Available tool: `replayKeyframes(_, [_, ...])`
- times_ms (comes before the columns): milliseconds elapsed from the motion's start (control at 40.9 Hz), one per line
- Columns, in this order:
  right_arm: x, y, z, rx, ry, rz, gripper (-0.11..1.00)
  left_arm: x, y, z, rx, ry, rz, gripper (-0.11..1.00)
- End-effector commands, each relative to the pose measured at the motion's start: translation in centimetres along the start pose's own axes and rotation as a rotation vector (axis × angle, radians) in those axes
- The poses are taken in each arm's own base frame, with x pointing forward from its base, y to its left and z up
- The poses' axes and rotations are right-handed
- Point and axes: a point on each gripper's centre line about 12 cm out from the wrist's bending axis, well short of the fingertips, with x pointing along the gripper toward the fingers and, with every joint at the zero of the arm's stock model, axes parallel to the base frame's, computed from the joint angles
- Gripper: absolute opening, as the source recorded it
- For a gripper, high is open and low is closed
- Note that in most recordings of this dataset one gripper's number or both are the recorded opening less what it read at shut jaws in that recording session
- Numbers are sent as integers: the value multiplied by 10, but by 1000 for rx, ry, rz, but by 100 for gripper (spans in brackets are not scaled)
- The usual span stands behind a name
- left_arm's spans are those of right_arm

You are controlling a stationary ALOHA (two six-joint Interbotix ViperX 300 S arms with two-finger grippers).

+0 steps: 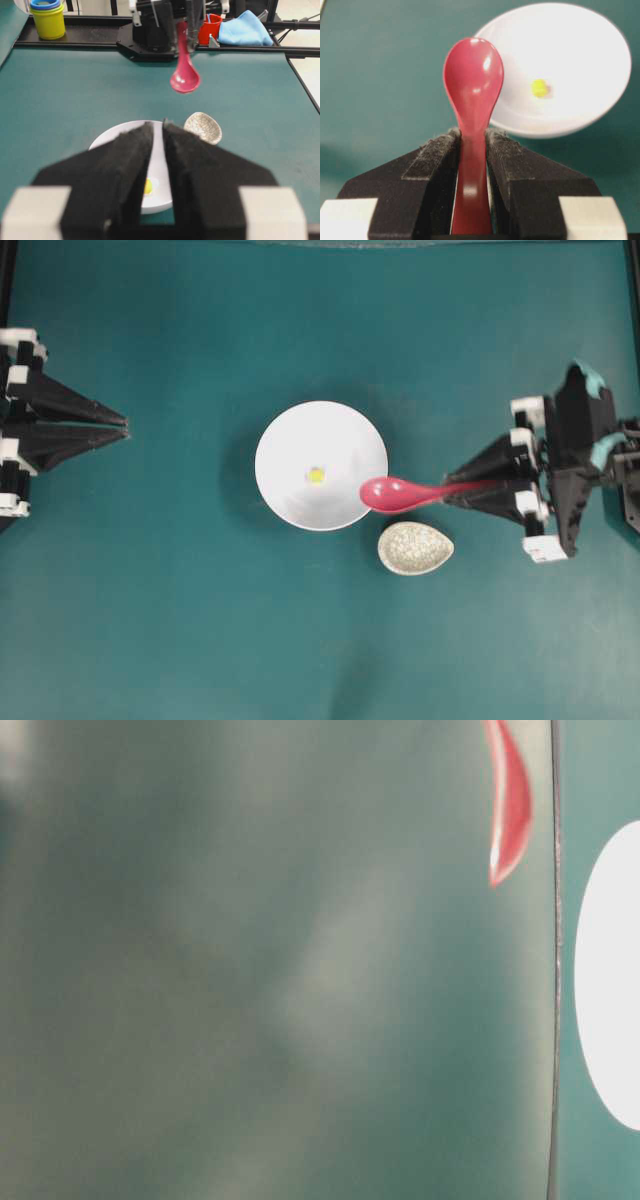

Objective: Scoop the yellow hexagonal prism block from the bowl with a spoon using the right arm.
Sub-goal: 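Lift the pink spoon out of the spoon rest with the right gripper, then move the spoon over the white bowl and lower it inside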

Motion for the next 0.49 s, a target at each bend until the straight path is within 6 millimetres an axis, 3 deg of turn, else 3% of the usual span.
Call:
replayKeyframes(0, [4, -4, 18, 16, 3, -16, 25, 2, 0, 12, 6, -31, 1, 16])
replayKeyframes(465, [37, -30, 42, 77, 222, -77, 25, 2, 0, 11, 15, -23, 1, 16])
